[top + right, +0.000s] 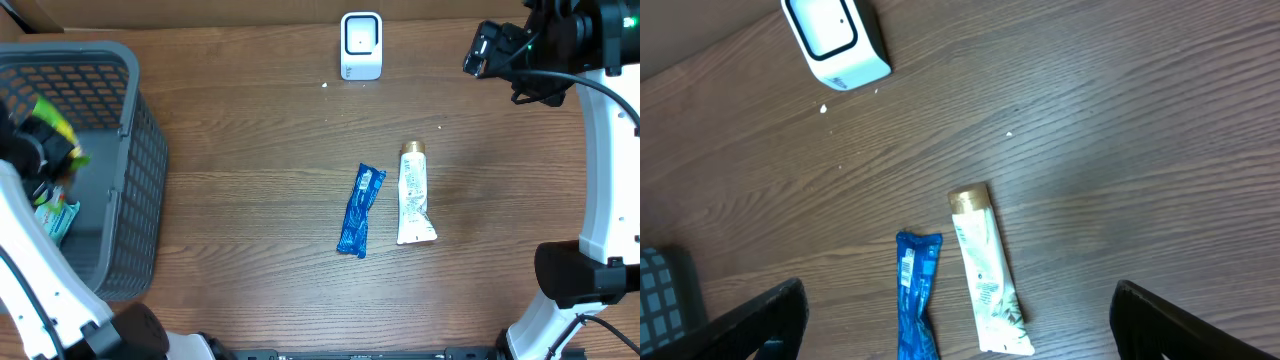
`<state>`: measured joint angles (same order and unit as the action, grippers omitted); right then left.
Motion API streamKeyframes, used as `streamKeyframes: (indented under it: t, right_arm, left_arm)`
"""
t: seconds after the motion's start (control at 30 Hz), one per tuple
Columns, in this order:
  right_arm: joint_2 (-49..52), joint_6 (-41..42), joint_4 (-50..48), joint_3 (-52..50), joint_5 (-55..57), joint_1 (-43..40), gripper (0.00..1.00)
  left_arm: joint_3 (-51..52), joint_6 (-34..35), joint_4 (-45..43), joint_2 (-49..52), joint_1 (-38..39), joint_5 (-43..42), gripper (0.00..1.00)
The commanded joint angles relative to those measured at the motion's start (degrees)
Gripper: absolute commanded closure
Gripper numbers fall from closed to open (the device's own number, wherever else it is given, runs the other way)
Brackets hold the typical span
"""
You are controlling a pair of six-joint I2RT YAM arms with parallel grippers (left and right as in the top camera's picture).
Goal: Scan the item barcode
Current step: 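Reach the left gripper into the basket and grasp the green snack bag, then place the green snack bag left of the blue packet, withdraw left arm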
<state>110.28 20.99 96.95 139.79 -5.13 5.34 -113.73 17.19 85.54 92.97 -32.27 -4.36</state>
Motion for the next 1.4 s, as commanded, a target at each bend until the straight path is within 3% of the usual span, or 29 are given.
streamKeyframes:
  t: [0.0, 0.17, 0.4, 0.6, 0.8, 0.93, 0.97, 1.03, 1.1, 1.23, 1.37]
  right_arm:
    - [0.1, 0.0, -0.6, -0.2, -0.1, 0.1, 0.03]
    - [0.1, 0.0, -0.5, -0.2, -0.1, 0.1, 0.03]
    - [0.1, 0.0, -0.4, -0.2, -0.1, 0.1, 0.03]
    - [0.1, 0.0, -0.1, -0.2, -0.1, 0.1, 0.03]
    - [0.1, 0.0, 0.1, -0.3, -0.1, 0.1, 0.03]
    - [0.1, 0.0, 0.1, -0.3, -0.1, 0.1, 0.03]
    - [0.1, 0.0, 0.1, -0.3, -0.1, 0.1, 0.03]
    - [0.1, 0.0, 0.0, -0.3, -0.1, 0.1, 0.03]
    - [0.1, 0.0, 0.0, -0.3, -0.1, 0.1, 0.03]
    - [0.1, 0.0, 0.0, -0.3, -0.1, 0.1, 0.02]
    - [0.1, -0.2, 0.1, -0.3, -0.1, 0.1, 0.02]
  left_arm:
    - [-5.4, -4.6, 0.4, -5.3, 8.3, -2.0, 0.96]
    - [-5.7, -4.6, 0.0, -8.2, 25.0, -1.9, 0.96]
    - [-0.1, -4.5, -0.4, -4.9, 44.3, 0.6, 0.96]
    - [12.3, -4.5, -4.9, 0.1, 52.8, -0.2, 0.96]
    - [26.3, -1.2, -16.3, 8.3, 58.4, -0.2, 0.95]
    - [28.7, 0.8, -20.9, 13.6, 59.7, -0.7, 0.96]
    - [28.7, 0.8, -21.3, 14.5, 59.8, -1.5, 0.93]
    - [28.7, 0.7, -21.7, 15.2, 59.8, -2.7, 0.60]
    - [28.3, 0.2, -21.6, 15.2, 59.7, -2.6, 0.33]
    - [23.7, -0.5, -18.2, 15.1, 59.4, -0.1, 0.27]
    - [11.8, -0.3, -9.7, 14.4, 57.4, 3.6, 0.28]
